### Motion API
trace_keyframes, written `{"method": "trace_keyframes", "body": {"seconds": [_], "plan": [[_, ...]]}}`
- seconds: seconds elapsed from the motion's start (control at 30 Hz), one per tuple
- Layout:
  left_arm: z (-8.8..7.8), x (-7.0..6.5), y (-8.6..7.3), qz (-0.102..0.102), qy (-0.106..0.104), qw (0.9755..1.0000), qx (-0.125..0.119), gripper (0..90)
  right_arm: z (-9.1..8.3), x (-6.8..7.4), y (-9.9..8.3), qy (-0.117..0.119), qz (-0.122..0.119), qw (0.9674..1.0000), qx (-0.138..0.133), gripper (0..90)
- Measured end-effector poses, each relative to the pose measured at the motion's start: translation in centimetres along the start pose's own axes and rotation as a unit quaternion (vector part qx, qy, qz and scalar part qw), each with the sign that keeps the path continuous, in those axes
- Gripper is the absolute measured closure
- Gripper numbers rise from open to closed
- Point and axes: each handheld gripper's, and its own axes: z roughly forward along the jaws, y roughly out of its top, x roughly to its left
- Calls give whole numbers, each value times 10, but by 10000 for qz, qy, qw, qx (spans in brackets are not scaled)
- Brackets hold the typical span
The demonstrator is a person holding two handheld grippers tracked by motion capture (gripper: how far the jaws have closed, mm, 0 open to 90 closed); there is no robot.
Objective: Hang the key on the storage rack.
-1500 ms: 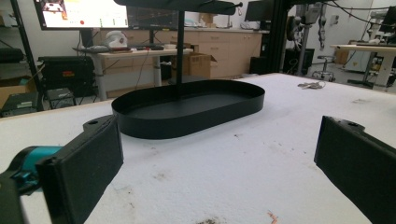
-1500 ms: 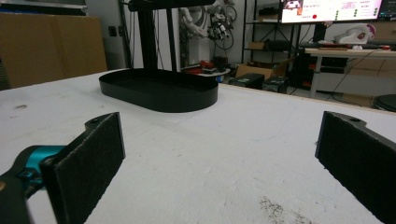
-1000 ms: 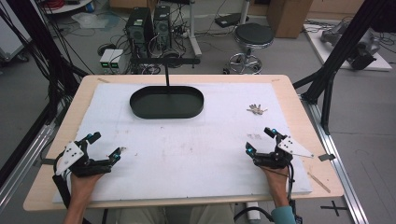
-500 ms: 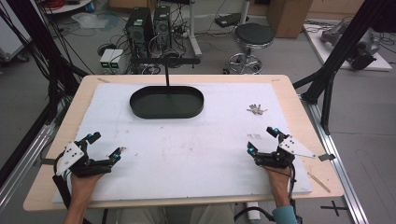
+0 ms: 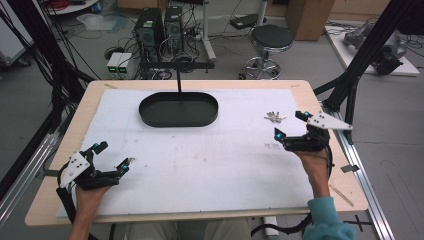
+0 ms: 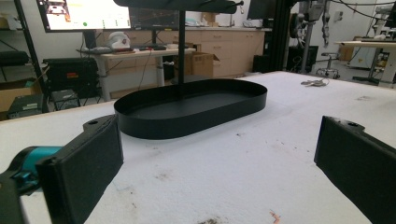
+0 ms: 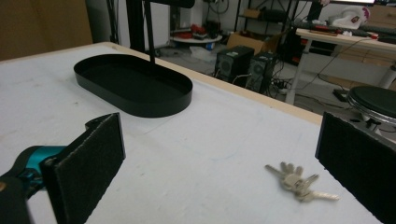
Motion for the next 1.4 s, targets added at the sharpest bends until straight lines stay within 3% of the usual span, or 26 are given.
{"method": "trace_keyframes", "body": {"seconds": [0.23,0.37,0.4,0.43,0.57,0.8,0.87,1.07,1.1,1.17,1.23,1.4], "plan": [[0,0,0,-2,5,10000,1,17,22,-30,31,144,-148,9972,720,6],[0,0,0,11,7,10000,13,17,36,-49,37,205,-200,9916,1260,6],[0,0,0,12,2,10000,14,17,36,-49,37,205,-200,9916,1260,6],[0,0,0,-2,4,10000,8,17,43,-57,39,223,-190,9883,1495,6],[0,0,0,6,9,10000,13,17,58,-68,42,261,-198,9825,1834,6],[0,-1,0,18,7,10000,13,17,80,-82,39,248,-163,9729,2294,6],[0,-1,0,21,7,10000,16,17,84,-86,37,238,-191,9729,2293,6],[0,-1,0,28,3,10000,19,17,96,-93,27,116,-246,9641,2643,6],[0,-1,0,29,2,10000,17,17,97,-93,26,133,-235,9635,2664,6],[0,-1,0,36,-3,10000,11,17,100,-95,24,-61,-158,9627,2699,6],[0,-1,0,41,-5,10000,14,17,101,-97,22,-11,-94,9630,2695,6],[0,-1,0,70,0,10000,7,17,111,-101,11,127,-58,9514,3077,7]]}}
